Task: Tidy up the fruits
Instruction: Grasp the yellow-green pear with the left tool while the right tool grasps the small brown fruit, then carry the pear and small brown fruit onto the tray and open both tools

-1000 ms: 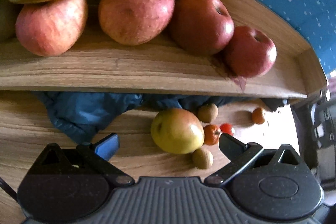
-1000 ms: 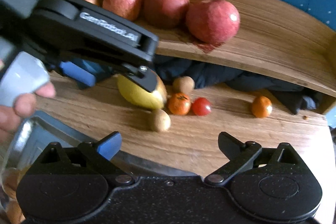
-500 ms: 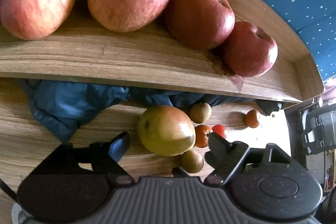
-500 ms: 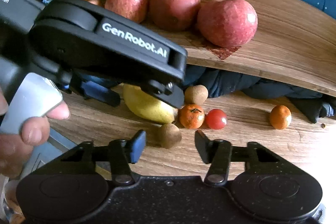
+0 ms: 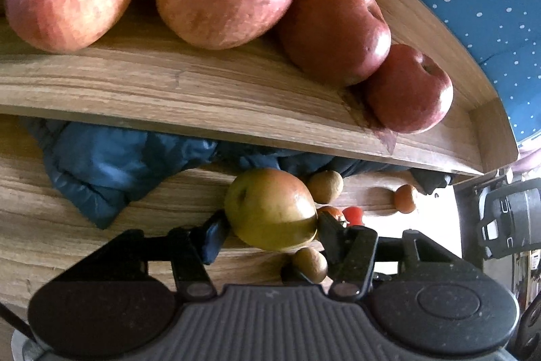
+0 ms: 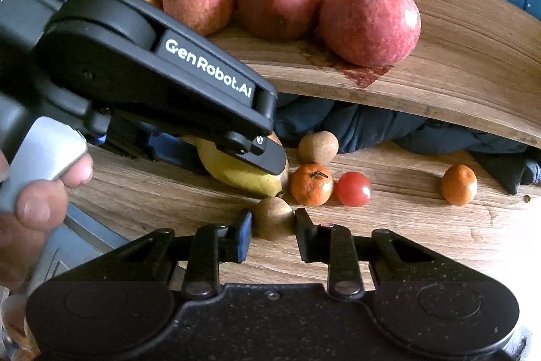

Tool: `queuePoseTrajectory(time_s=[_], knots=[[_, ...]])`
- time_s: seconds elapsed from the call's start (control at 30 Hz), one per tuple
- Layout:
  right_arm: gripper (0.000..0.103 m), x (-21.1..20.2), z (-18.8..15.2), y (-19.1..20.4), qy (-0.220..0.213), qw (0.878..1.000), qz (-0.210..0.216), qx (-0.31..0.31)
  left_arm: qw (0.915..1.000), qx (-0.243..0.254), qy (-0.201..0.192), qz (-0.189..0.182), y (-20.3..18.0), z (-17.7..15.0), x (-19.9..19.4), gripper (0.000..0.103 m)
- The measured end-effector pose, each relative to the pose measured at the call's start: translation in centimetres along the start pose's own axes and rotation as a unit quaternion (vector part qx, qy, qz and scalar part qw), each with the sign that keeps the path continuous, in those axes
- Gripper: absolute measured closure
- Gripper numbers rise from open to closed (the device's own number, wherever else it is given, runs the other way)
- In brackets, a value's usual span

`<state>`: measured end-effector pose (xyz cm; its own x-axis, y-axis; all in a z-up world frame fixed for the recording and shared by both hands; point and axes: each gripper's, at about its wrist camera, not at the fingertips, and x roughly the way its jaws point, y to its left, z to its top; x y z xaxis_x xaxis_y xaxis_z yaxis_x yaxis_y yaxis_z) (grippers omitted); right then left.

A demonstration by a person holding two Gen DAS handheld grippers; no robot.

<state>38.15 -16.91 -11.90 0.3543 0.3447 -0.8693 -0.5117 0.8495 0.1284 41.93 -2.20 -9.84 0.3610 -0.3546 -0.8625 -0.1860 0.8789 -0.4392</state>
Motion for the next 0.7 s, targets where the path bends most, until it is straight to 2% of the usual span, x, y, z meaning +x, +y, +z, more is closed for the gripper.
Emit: queuePoseTrajectory(time_s=[0.23, 0.7], knots=[[0.075, -0.7, -0.5, 0.2, 0.002, 1.0, 0.001, 0.003, 0.9998, -0.006, -0.006, 0.019, 0.4, -0.5, -0.8, 0.042], [0.075, -2.8, -1.4, 1.2, -0.018, 1.0, -0.004, -0.005, 0.9991, -0.018, -0.029, 0.024, 2.3, -2.9, -3.6, 0.044]])
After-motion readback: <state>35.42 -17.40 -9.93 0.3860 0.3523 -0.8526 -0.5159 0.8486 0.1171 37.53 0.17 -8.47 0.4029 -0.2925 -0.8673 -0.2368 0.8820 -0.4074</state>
